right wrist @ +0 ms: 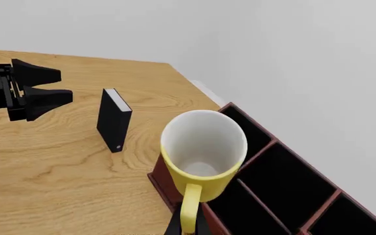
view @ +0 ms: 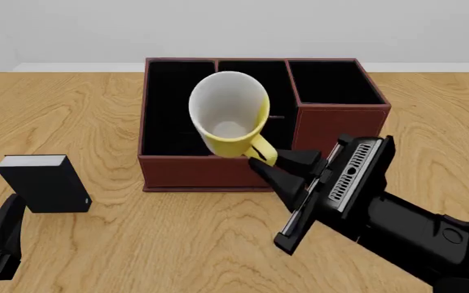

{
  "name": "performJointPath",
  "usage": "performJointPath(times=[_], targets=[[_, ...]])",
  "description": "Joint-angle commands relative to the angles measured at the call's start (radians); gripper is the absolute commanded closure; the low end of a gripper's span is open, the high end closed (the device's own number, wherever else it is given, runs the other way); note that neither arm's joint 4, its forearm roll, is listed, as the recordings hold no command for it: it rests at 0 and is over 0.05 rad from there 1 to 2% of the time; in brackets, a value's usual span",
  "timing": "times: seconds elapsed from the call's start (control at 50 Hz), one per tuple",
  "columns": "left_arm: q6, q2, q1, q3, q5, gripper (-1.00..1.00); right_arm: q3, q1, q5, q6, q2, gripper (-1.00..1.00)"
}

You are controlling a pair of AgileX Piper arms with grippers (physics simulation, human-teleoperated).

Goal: Pick up the yellow and white mug and place it to the right of the caddy.

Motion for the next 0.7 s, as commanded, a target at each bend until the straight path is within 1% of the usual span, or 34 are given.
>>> performJointPath(times=[0.02, 0.22, 0.44, 0.7], targets=[[0.0, 0.0, 0.0, 0.0, 0.0, -1.0, 0.01, -0.029, 0.032, 0.002, -0.063, 1.0], [0.0, 0.0, 0.0, 0.0, 0.0, -1.0, 0.011, -0.078, 0.1, 0.005, -0.159, 1.0], [0.0, 0.0, 0.0, 0.0, 0.0, -1.0, 0.019, -0.116, 0.144, 0.001, -0.229, 1.0], [0.0, 0.0, 0.0, 0.0, 0.0, -1.0, 0.031, -0.18, 0.219, 0.002, -0.331, 1.0]])
